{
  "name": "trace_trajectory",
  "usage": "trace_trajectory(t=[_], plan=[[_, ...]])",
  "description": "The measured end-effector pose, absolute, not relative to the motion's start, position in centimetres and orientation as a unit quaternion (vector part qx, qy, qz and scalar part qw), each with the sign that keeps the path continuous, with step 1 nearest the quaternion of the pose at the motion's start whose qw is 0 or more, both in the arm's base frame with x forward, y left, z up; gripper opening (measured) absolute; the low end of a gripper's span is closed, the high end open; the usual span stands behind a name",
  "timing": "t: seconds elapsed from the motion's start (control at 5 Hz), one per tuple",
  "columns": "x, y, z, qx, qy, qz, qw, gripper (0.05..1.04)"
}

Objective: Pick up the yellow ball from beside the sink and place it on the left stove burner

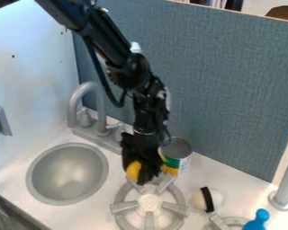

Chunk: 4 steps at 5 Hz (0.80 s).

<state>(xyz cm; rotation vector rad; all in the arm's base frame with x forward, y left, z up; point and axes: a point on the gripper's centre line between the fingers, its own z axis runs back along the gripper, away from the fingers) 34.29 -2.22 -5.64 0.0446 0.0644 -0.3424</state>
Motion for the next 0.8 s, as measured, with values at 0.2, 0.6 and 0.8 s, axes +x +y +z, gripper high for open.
trace_trajectory(t=[0.2, 0.6, 0.8], plan=[[33.8, -3.3, -6.0, 0.021, 0.029, -0.183, 0.983, 0.71], [32.8, -4.1, -8.7, 0.021, 0.071, -0.181, 0.981, 0.71], [33.0, -4.3, -8.8, 0.018, 0.076, -0.177, 0.981, 0.709]])
